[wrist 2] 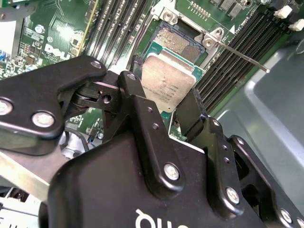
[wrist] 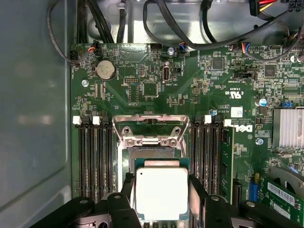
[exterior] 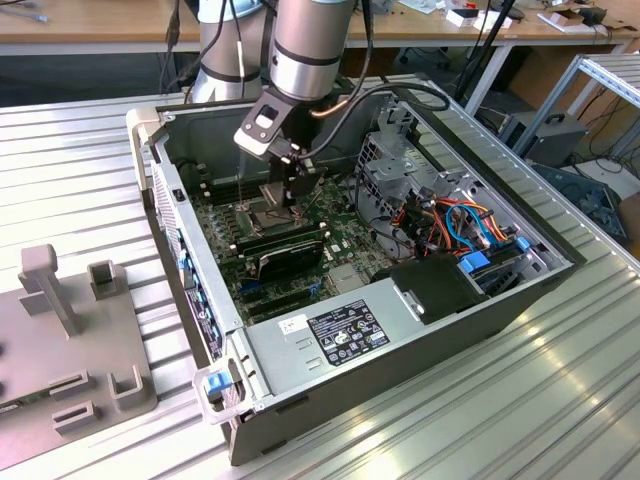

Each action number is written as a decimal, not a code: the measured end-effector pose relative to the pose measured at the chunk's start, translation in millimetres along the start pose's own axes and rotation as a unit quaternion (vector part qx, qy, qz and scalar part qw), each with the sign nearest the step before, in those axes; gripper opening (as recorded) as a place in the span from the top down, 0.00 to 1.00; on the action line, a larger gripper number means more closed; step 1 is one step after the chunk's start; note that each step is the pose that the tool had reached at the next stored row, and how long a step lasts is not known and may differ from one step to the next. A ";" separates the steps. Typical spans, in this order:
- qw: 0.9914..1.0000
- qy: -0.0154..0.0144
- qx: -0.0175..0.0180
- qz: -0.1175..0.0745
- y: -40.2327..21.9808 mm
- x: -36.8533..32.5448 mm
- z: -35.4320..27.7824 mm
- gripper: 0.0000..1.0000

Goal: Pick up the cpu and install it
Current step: 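Place the cpu into insertion slot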

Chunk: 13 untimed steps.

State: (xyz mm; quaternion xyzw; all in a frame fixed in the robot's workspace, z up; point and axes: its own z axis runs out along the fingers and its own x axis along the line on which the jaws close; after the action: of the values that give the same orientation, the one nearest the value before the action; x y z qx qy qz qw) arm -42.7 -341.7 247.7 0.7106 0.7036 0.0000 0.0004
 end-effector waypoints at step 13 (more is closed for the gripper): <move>1.000 0.000 0.000 0.000 -1.1 2.2 11.0 0.46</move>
State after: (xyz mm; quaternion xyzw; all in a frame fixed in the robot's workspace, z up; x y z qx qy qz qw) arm -43.8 -339.6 236.7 0.7107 0.7035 -0.0001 0.0006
